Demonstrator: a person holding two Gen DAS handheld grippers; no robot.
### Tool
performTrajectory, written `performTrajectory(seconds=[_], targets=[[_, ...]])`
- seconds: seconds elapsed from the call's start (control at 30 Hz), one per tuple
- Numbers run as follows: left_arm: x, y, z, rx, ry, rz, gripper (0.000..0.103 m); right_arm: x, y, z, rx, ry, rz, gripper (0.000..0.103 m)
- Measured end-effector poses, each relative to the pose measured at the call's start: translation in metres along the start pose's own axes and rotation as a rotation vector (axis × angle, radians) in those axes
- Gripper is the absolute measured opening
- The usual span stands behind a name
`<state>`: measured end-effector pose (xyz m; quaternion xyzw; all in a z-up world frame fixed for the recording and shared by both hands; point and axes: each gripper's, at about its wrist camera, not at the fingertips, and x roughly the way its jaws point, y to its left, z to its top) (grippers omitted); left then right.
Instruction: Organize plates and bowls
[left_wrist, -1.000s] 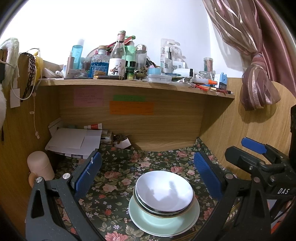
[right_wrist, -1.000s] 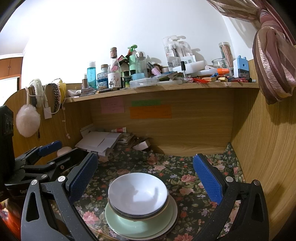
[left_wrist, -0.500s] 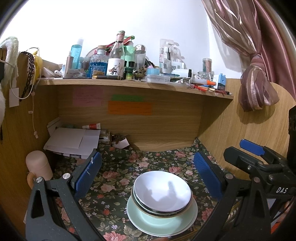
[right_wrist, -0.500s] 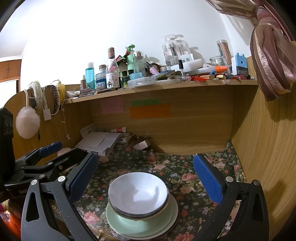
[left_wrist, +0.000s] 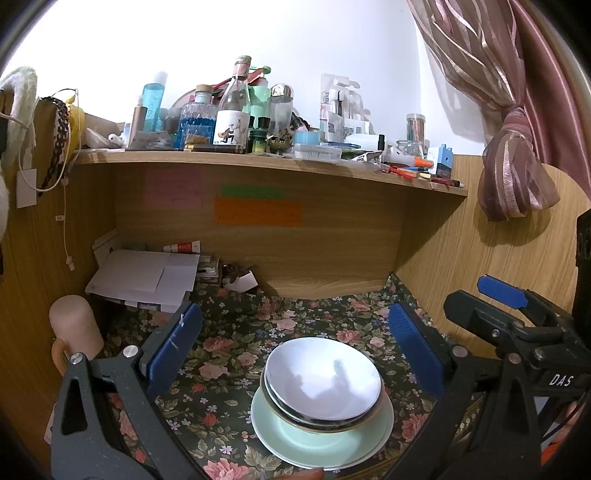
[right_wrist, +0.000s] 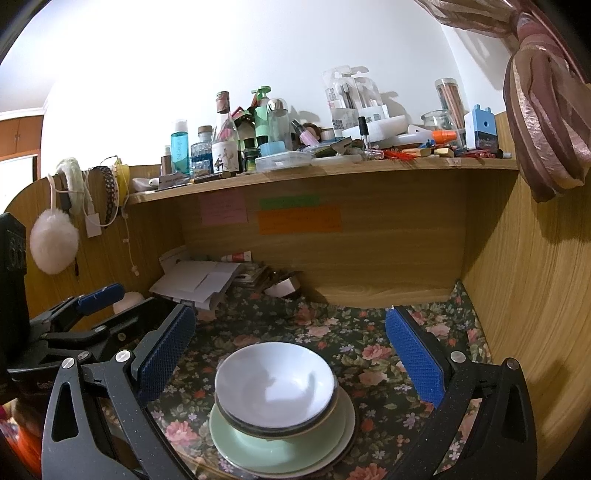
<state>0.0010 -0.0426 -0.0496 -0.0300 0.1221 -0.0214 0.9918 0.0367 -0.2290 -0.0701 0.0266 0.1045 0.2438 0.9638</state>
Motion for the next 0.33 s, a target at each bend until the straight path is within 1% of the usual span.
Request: performTrajectory(seconds=[0.33], targets=[[0.0015,-0.0014,0.0001,0.001,0.008,-0.007,0.103,0.0009,-0.0033,-0.0014,0.009,0.004,-0.002,0.103]])
